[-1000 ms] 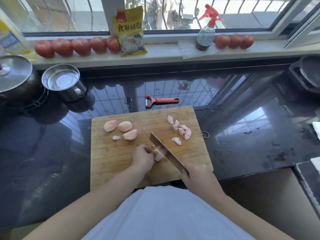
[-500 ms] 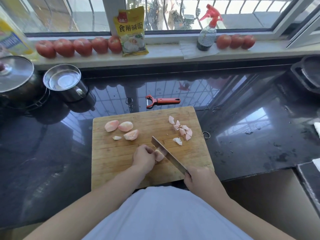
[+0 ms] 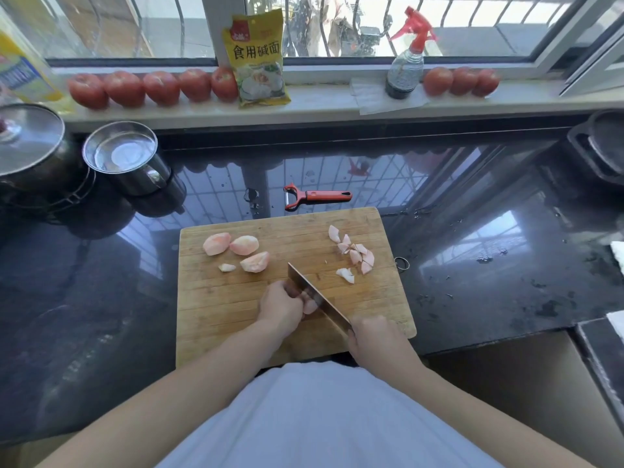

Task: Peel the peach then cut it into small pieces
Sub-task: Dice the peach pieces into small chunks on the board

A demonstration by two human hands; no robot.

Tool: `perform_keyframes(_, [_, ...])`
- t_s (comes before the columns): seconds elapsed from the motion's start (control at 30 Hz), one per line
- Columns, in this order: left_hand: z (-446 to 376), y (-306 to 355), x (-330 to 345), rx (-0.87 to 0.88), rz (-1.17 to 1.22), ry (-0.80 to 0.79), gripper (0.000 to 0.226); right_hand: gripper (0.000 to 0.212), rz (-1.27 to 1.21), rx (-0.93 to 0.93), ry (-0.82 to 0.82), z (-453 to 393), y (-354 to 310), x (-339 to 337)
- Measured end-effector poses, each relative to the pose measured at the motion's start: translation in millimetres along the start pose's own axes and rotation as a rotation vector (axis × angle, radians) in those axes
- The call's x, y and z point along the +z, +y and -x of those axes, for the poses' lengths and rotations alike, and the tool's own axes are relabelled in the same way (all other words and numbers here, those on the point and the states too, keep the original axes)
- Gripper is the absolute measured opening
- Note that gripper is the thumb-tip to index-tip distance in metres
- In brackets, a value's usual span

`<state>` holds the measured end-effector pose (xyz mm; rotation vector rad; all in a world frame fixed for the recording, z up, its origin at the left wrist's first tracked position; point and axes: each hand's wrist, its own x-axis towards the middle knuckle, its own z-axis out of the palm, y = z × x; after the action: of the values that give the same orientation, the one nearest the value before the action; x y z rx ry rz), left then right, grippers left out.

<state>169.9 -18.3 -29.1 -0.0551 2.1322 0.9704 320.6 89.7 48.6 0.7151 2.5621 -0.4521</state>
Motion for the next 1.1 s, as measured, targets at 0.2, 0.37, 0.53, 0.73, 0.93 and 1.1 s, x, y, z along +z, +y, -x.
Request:
perform_keyframes(0.2, [-1, -6, -1, 0.019, 0.012, 0.003, 0.011, 0.019, -0.095, 0.021, 0.088, -11, -3, 5])
perform_keyframes(0.37, [-2, -10, 0, 0.021, 0.021, -0.001, 0.008, 0.02, -0.163, 0.203, 0.226, -21, 25, -14])
perform_keyframes(0.53, [-1, -7, -2, 0.01, 0.018, 0.001, 0.01, 0.025, -0.198, 0.145, 0.244, -11, 22, -22])
perform_keyframes(0.73, [-1, -5, -3, -0.02, -0.002, -0.025, 0.016, 0.028, -0.088, 0.002, 0.124, 7, 2, -10])
perform_keyframes(0.93, [1, -4, -3, -0.011, -0.008, -0.039, 0.012, 0.021, -0.063, -0.015, 0.066, 13, 1, -11])
perform_keyframes(1.1, [1, -3, -3, 0.006, -0.016, -0.009, 0.009, 0.021, -0.042, -0.014, 0.052, 13, 3, -9])
